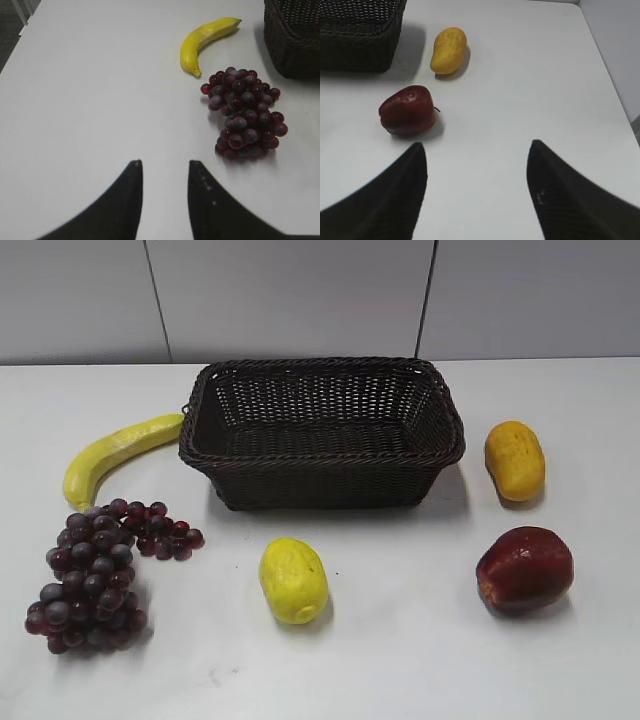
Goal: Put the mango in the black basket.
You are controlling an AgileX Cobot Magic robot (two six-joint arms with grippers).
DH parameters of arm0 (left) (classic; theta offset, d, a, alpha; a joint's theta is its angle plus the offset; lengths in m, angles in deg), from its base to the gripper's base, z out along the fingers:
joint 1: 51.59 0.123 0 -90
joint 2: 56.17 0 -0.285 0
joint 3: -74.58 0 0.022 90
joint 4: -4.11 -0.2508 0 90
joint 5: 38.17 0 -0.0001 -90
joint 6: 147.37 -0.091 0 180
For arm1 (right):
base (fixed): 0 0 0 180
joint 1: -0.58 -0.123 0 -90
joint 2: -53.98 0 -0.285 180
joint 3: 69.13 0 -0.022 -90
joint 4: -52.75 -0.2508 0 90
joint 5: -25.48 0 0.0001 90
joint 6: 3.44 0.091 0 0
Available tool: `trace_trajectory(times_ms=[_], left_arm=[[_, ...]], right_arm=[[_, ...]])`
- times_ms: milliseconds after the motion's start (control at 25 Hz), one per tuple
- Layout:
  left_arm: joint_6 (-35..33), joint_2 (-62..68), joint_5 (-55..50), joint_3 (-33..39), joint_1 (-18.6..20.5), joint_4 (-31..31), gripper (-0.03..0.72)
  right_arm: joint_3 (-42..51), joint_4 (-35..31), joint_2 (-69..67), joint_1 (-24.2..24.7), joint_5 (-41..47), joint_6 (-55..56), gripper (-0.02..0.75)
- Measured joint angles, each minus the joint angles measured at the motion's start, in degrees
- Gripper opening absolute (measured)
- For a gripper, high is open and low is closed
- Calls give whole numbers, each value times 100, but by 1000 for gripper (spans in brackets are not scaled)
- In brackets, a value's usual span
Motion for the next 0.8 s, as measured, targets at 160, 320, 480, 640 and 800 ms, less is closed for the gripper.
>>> trace_trajectory(times_ms=[160,320,480,640,800], left_arm=[[0,0,0,0,0,0,231],[0,0,0,0,0,0,231],[0,0,0,0,0,0,231],[0,0,0,0,0,0,231],[0,0,0,0,0,0,231]], right_arm=[[-87,-89,-661,0,-1195,0,643],[-87,-89,-1709,0,-2939,5,657],[-151,-89,-3068,0,-4328,5,657],[-622,-89,-4676,0,-4617,7,657],[-1563,-89,-6269,0,-4300,-17,657]])
